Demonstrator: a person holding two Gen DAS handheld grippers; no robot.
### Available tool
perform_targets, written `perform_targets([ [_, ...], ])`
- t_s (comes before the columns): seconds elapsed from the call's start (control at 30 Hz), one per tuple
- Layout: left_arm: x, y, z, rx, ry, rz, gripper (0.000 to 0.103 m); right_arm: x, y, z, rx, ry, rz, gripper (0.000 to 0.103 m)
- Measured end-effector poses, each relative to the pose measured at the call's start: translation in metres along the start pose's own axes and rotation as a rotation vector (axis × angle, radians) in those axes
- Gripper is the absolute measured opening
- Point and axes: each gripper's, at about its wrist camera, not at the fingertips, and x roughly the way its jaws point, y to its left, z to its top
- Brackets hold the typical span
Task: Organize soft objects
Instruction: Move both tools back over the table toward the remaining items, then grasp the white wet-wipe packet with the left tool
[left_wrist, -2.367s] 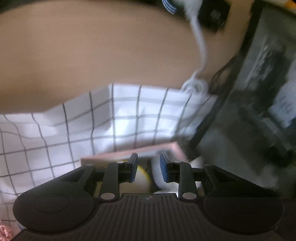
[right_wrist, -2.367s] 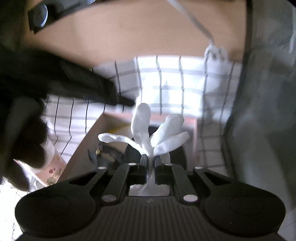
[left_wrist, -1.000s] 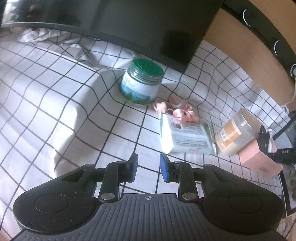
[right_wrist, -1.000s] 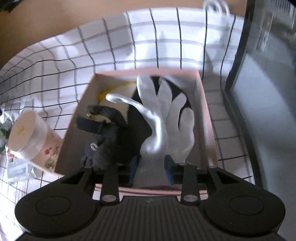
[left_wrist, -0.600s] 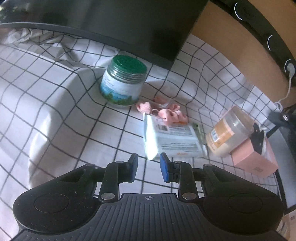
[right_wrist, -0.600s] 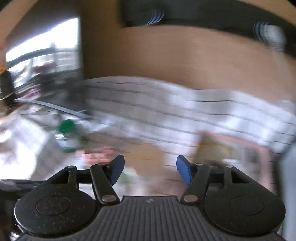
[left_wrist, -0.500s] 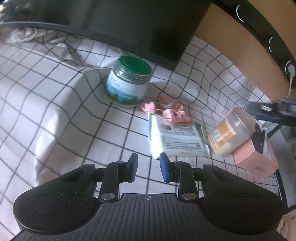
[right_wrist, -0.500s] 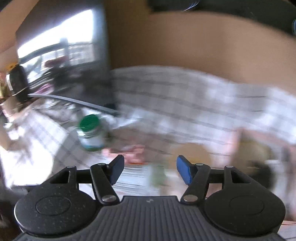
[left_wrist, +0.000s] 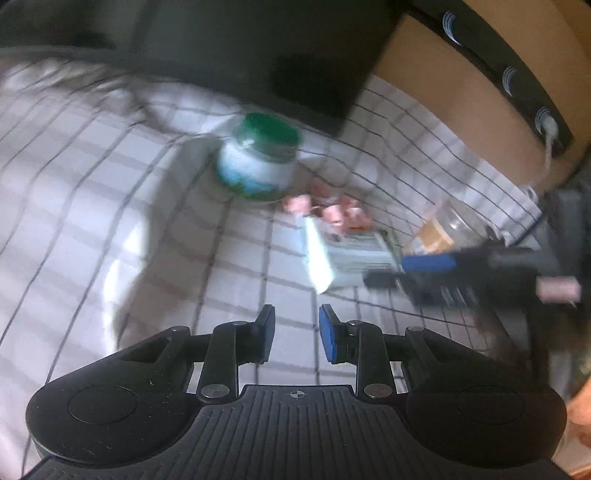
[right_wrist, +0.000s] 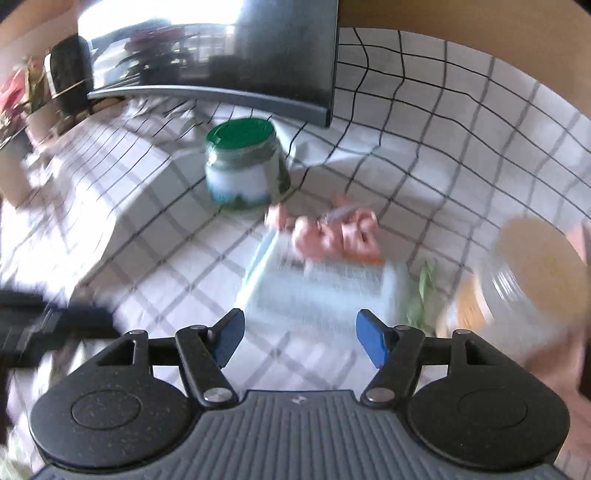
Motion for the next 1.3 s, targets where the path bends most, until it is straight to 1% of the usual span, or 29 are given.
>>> perform_targets([
  [0.13,0.044,-0.020,0.027,0.151,0.082,-0.081,0.029,-0.024,-0.018,-0.020,0.040,0.004,-0.038,0.068],
  [0.17,0.060,-0.029,0.035,0.188,0.117,-0.116,0.029,-0.030,-0.022,-0.025,0.053,0.001,-0.051,0.068],
  [0.2,0.074,-0.036,0.041,0.211,0.137,-0.130,0.029,-0.034,-0.027,-0.031,0.065,-0.001,-0.068,0.069],
  [0.27,0.096,-0.047,0.051,0.240,0.151,-0.115,0.029,-0.039,-0.035,-0.042,0.092,-0.005,-0.098,0.069],
  [0.37,0.122,-0.056,0.070,0.263,0.135,-0.046,0.029,-0.049,-0.049,-0.057,0.160,-0.001,-0.120,0.070],
  [0.5,0.140,-0.060,0.086,0.307,0.134,0.006,0.029,-0.058,-0.063,-0.073,0.227,0.002,-0.128,0.071],
  [0.57,0.151,-0.063,0.089,0.330,0.165,0.010,0.029,-0.063,-0.069,-0.081,0.260,0.008,-0.115,0.071],
  [0.63,0.160,-0.063,0.089,0.323,0.202,-0.012,0.029,-0.066,-0.073,-0.087,0.284,0.012,-0.106,0.071],
  [0.73,0.158,-0.056,0.089,0.269,0.220,-0.047,0.031,-0.069,-0.075,-0.092,0.290,0.012,-0.108,0.072],
  [0.83,0.148,-0.050,0.080,0.215,0.251,-0.085,0.031,-0.068,-0.078,-0.093,0.292,0.011,-0.100,0.072],
  [0.97,0.125,-0.053,0.052,0.248,0.295,-0.115,0.031,-0.063,-0.081,-0.092,0.285,0.011,-0.092,0.072],
  [1.03,0.107,-0.058,0.043,0.293,0.268,-0.083,0.031,-0.061,-0.080,-0.091,0.275,0.012,-0.090,0.072],
  [1.07,0.094,-0.066,0.039,0.344,0.228,-0.054,0.031,-0.060,-0.080,-0.091,0.270,0.012,-0.088,0.072],
  [1.1,0.085,-0.074,0.034,0.389,0.202,-0.042,0.031,-0.060,-0.080,-0.091,0.266,0.011,-0.087,0.073],
  [1.13,0.079,-0.082,0.028,0.423,0.192,-0.039,0.031,-0.059,-0.080,-0.092,0.264,0.012,-0.085,0.073],
  [1.2,0.078,-0.098,0.016,0.490,0.215,-0.033,0.032,-0.057,-0.081,-0.094,0.262,0.019,-0.085,0.073],
  [1.27,0.085,-0.117,0.000,0.598,0.248,0.017,0.033,-0.056,-0.082,-0.097,0.260,0.028,-0.093,0.073],
  [1.3,0.089,-0.127,-0.007,0.655,0.248,0.034,0.033,-0.056,-0.082,-0.100,0.260,0.031,-0.096,0.073],
])
